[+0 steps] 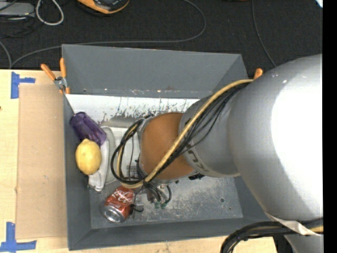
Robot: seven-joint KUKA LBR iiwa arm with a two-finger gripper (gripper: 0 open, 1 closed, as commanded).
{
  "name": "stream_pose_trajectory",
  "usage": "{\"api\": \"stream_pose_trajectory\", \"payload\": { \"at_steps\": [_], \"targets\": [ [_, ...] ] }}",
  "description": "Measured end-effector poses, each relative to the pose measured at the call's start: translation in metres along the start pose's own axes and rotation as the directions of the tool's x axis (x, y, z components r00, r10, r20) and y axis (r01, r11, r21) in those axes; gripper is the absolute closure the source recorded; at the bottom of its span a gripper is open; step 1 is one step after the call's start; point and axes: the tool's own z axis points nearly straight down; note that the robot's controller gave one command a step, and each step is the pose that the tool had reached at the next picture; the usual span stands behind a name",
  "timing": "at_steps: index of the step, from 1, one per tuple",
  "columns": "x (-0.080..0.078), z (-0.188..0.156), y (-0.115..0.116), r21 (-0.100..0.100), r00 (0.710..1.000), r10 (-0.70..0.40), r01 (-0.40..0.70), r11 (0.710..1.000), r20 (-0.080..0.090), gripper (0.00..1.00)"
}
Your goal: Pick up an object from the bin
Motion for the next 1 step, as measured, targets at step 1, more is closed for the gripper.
{"api": "stream_pose_trajectory", "payload": {
  "at_steps": [1],
  "targets": [
    [0.0000,0.0000,0.0000,0.000,1.000,0.000,0.000,1.000,0.000,1.00]
  ]
}}
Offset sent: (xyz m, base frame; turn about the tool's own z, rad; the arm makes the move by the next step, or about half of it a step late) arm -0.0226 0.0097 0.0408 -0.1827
